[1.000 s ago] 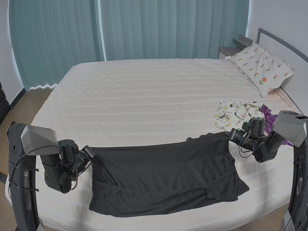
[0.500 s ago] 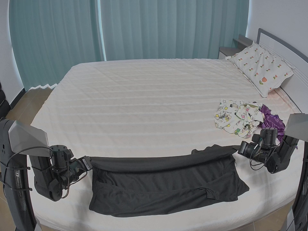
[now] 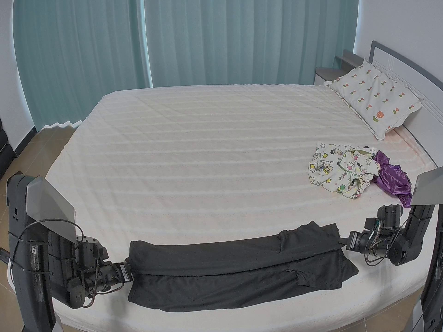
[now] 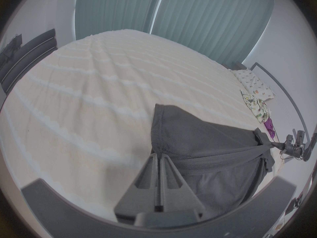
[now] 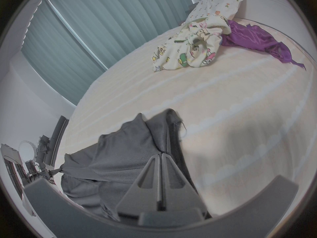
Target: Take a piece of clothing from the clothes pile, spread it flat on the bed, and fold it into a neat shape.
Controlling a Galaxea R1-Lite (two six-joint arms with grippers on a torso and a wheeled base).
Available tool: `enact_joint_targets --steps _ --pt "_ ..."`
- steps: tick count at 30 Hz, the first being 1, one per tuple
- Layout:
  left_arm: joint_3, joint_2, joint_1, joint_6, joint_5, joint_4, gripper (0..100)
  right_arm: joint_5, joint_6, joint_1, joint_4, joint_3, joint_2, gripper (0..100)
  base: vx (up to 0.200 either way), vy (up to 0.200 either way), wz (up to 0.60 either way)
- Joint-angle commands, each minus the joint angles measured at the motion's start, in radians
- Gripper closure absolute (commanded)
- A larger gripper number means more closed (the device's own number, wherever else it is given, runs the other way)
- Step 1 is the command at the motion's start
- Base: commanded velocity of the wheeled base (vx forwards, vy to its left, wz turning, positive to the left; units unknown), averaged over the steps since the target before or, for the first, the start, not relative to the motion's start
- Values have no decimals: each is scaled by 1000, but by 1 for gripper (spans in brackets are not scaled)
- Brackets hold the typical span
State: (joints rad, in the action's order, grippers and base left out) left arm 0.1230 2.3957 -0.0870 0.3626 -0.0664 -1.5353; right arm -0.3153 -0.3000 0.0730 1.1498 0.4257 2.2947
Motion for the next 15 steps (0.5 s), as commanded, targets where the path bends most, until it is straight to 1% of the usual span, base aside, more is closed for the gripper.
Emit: enact_joint_targets --steps 1,2,3,4,6,11,15 --pt "-60 85 -19 4 -3 -35 100 12 16 14 1 -12 63 100 0 0 0" --pt "-83 83 -19 6 -26 -35 100 13 16 14 4 -15 69 100 0 0 0" --pt "-86 82 -19 9 -46 -35 100 12 16 14 5 -16 68 0 0 0 0" --pt "-86 82 -19 13 -52 -35 0 12 16 14 5 -16 65 0 0 0 0" --pt "-85 72 -19 53 -61 -35 0 10 9 14 8 -18 51 0 0 0 0" --pt "-77 -35 -11 199 -84 -35 0 5 -27 22 22 -21 -31 0 0 0 0" --pt "-77 -116 -10 259 -101 -35 0 10 -87 11 21 -22 -86 0 0 0 0"
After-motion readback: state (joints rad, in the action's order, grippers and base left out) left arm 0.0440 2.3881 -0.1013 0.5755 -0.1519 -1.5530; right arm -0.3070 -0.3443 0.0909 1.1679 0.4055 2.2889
